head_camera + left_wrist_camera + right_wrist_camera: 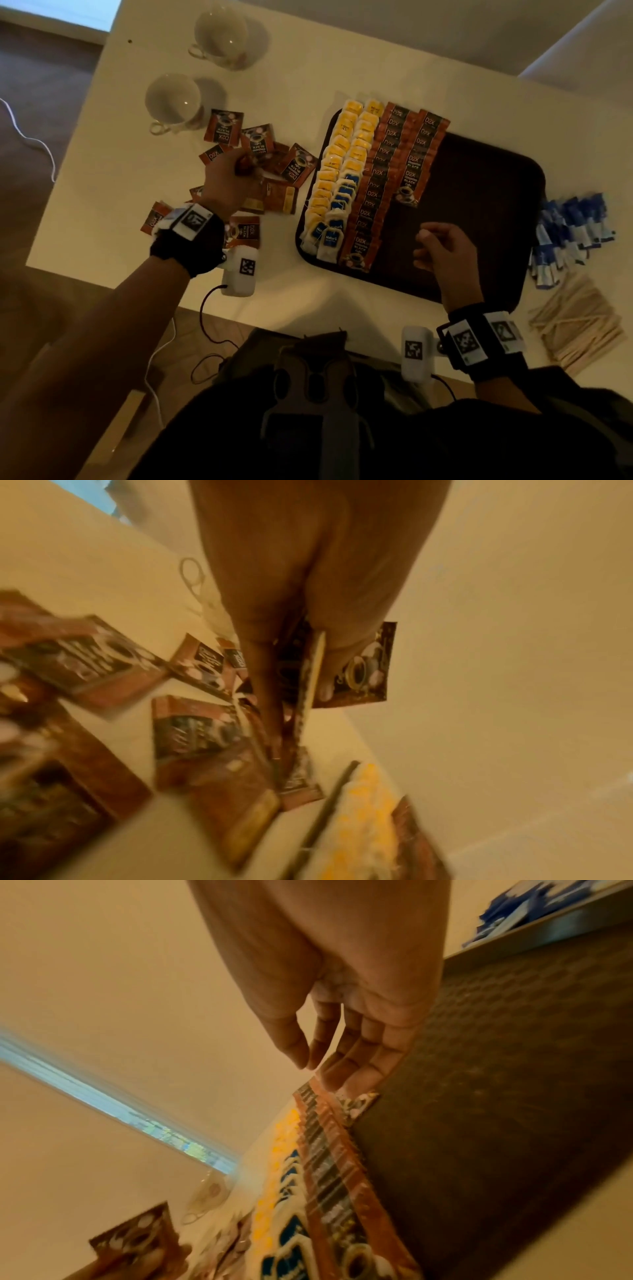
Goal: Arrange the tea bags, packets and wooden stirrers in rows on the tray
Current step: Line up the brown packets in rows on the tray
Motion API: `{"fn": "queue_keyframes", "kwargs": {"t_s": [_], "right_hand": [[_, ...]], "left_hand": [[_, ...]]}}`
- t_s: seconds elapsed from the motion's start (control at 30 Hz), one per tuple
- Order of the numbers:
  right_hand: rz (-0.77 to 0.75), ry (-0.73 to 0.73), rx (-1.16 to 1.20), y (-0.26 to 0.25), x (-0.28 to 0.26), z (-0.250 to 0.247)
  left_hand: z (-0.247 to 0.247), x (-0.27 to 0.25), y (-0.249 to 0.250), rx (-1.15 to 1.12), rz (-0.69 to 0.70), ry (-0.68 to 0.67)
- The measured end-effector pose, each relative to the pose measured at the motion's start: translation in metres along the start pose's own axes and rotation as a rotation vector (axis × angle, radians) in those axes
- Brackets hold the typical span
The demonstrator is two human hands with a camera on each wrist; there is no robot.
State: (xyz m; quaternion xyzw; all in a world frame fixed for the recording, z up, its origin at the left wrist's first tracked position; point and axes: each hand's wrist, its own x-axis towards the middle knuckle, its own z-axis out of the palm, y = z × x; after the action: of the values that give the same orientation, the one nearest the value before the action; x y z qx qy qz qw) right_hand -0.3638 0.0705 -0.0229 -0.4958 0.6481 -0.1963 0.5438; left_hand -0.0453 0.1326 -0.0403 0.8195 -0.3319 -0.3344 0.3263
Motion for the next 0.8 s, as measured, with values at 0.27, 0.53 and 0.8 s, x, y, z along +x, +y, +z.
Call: {"fn": "queue_keyframes", "kwargs": {"t_s": [0.27, 0.53, 0.8], "right_hand": [[0.013, -0.572, 0.090, -0.067, -0.010, 0.056], [0.116, -0.389, 0.294, -0.055, -0.004, 0.068], [-0.296, -0.140, 0.116, -0.034, -0.002, 0.027]], "left_hand": [[0.041, -0.019, 0.046, -0.771, -0.188, -0.322], [0.068, -0.027, 0.070, -0.811, -0.155, -0.431], [0.067, -0.027, 0.073, -0.676, -0.312, -0.585]]}}
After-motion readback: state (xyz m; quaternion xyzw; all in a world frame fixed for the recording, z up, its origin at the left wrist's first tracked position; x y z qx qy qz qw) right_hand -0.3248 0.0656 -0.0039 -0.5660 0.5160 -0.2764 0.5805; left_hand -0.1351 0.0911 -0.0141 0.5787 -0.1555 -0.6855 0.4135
